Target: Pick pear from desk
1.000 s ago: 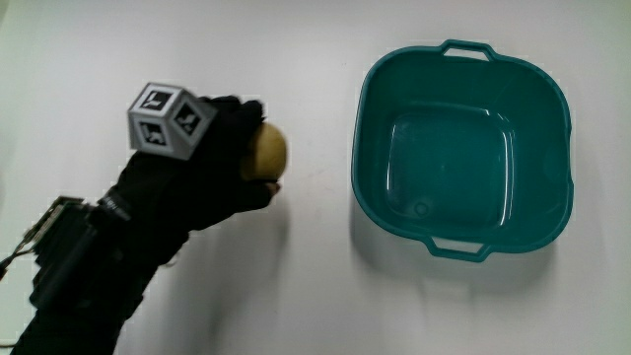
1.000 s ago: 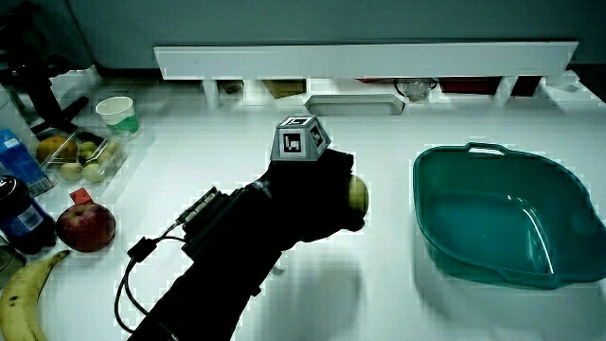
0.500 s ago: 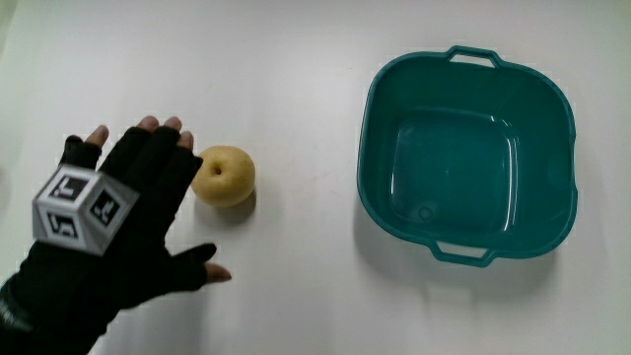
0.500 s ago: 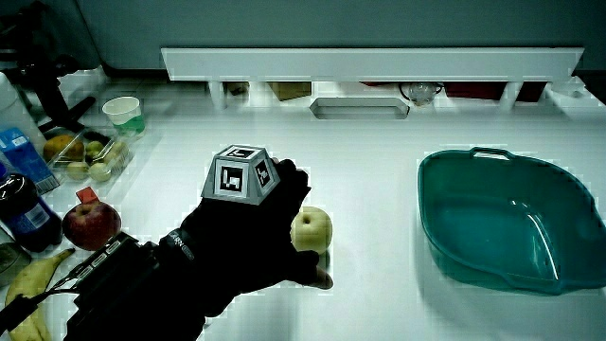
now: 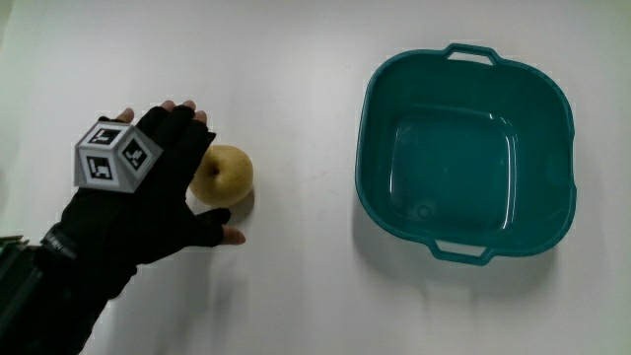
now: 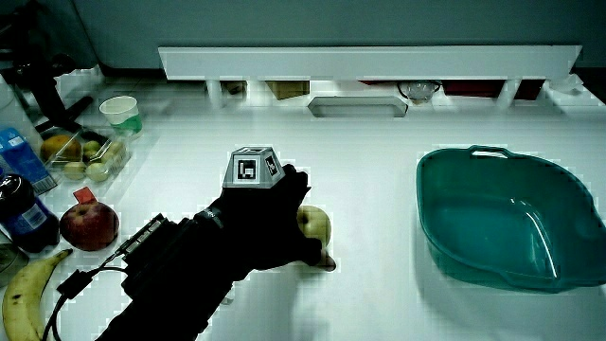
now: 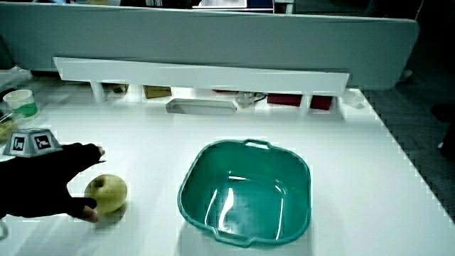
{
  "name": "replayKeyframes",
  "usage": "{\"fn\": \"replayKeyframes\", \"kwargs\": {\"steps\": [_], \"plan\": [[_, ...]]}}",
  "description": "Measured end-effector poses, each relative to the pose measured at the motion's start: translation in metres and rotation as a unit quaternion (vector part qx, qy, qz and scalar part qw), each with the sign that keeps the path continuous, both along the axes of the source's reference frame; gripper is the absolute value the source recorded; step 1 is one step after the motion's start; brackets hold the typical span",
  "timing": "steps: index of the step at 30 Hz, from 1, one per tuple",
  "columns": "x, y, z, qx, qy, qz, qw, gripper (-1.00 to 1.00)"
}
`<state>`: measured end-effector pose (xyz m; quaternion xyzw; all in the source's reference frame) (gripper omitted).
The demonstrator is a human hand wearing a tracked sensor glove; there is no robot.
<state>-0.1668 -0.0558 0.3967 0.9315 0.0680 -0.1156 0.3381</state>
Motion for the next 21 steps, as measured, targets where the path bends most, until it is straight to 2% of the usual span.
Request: {"fn": "replayKeyframes", "kwargs": {"steps": [1, 3, 8, 10, 12, 14, 16, 17, 18, 19, 20, 21], "plan": [[0.002, -0.001, -0.004, -0.005, 0.002, 0.001, 1.0000, 1.00], [0.007, -0.002, -0.010, 0.009, 0.016, 0.010, 0.9998, 1.00], [0.025, -0.007, -0.017, -0.008, 0.068, -0.017, 0.9975, 1.00], [0.038, -0.010, -0.035, 0.014, 0.062, 0.014, 0.9979, 1.00], [0.052, -0.012, -0.052, 0.037, 0.056, 0.045, 0.9967, 1.00], [0.061, -0.015, -0.056, 0.042, 0.077, 0.036, 0.9955, 1.00], [0.071, -0.018, -0.065, 0.057, 0.083, 0.059, 0.9931, 1.00], [0.077, -0.019, -0.072, 0.080, 0.078, 0.081, 0.9904, 1.00], [0.081, -0.019, -0.075, 0.079, 0.078, 0.086, 0.9900, 1.00], [0.083, -0.021, -0.069, 0.051, 0.100, 0.047, 0.9926, 1.00], [0.090, -0.022, -0.076, 0.095, 0.085, 0.113, 0.9854, 1.00], [0.093, -0.022, -0.073, 0.064, 0.095, 0.059, 0.9917, 1.00]]}}
